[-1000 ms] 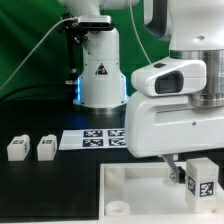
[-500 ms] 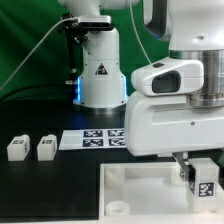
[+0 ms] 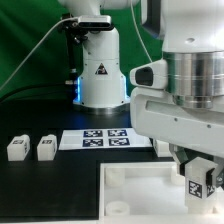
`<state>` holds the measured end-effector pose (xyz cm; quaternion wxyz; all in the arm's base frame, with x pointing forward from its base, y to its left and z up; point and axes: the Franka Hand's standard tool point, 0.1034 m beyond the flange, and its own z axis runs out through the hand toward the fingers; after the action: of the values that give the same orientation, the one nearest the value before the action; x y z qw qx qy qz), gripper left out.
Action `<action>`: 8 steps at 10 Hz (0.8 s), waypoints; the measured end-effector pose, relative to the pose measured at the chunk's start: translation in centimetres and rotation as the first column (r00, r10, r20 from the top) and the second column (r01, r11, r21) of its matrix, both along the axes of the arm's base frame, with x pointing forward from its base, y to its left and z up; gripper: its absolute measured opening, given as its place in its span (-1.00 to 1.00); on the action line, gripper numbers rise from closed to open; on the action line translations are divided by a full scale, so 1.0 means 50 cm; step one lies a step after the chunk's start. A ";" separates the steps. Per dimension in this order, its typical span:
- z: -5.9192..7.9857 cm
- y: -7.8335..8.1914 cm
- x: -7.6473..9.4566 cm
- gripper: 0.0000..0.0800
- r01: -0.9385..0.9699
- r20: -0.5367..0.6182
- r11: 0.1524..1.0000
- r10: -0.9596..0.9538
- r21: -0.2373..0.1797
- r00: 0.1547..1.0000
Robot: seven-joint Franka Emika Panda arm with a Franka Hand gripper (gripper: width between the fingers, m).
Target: Assemble one leg
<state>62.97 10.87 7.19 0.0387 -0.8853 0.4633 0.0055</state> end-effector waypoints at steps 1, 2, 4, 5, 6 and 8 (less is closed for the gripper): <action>0.000 0.002 -0.001 -0.27 0.057 -0.003 0.998 -0.057 -0.004 0.998; 0.000 0.001 -0.002 -0.27 0.133 -0.010 0.991 -0.133 0.000 0.991; 0.000 0.003 -0.003 -0.27 0.311 -0.027 0.950 -0.311 0.002 0.950; 0.000 0.003 -0.004 -0.27 0.409 -0.038 0.913 -0.408 0.004 0.912; 0.000 0.003 -0.005 -0.27 0.573 -0.061 0.820 -0.571 0.009 0.819; 0.001 0.002 -0.005 -0.27 0.769 -0.101 0.639 -0.764 0.016 0.637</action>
Offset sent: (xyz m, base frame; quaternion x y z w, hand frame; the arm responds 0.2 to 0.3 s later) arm 0.0000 0.0000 0.0000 0.0000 0.0000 0.2667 0.9638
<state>62.72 10.99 7.26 0.0429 -0.6031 0.7956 0.0395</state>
